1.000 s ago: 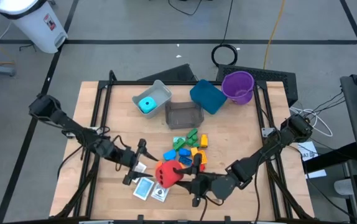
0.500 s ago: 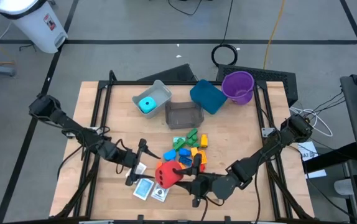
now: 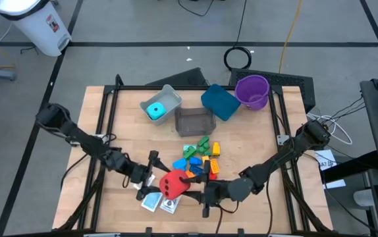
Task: Pick & Place Toys
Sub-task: Put the red die into the gray bin
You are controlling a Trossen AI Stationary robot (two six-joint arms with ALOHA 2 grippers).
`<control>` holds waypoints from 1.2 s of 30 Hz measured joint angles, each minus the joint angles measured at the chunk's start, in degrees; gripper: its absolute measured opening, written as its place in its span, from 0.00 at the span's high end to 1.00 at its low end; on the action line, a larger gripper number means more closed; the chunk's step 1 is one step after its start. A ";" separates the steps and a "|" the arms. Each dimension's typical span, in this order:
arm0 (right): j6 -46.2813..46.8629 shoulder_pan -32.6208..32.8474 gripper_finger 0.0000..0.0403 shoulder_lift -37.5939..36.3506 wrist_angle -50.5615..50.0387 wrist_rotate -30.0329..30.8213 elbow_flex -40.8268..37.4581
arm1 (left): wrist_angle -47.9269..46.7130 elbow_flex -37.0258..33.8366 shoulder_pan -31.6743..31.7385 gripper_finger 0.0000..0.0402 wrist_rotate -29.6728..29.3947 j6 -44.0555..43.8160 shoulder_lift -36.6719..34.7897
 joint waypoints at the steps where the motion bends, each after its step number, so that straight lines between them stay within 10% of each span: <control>1: -0.60 -0.15 0.69 -0.01 1.78 -1.04 -0.88 | 1.18 0.06 0.00 0.18 0.04 0.26 0.87; 11: -3.70 -1.72 0.69 -0.15 17.08 -5.72 -8.19 | 1.51 5.15 1.75 0.24 -0.41 0.17 5.73; 36: -2.43 -2.97 0.69 -0.12 17.82 -7.28 -12.04 | 8.20 6.80 0.51 0.24 2.29 -1.41 6.03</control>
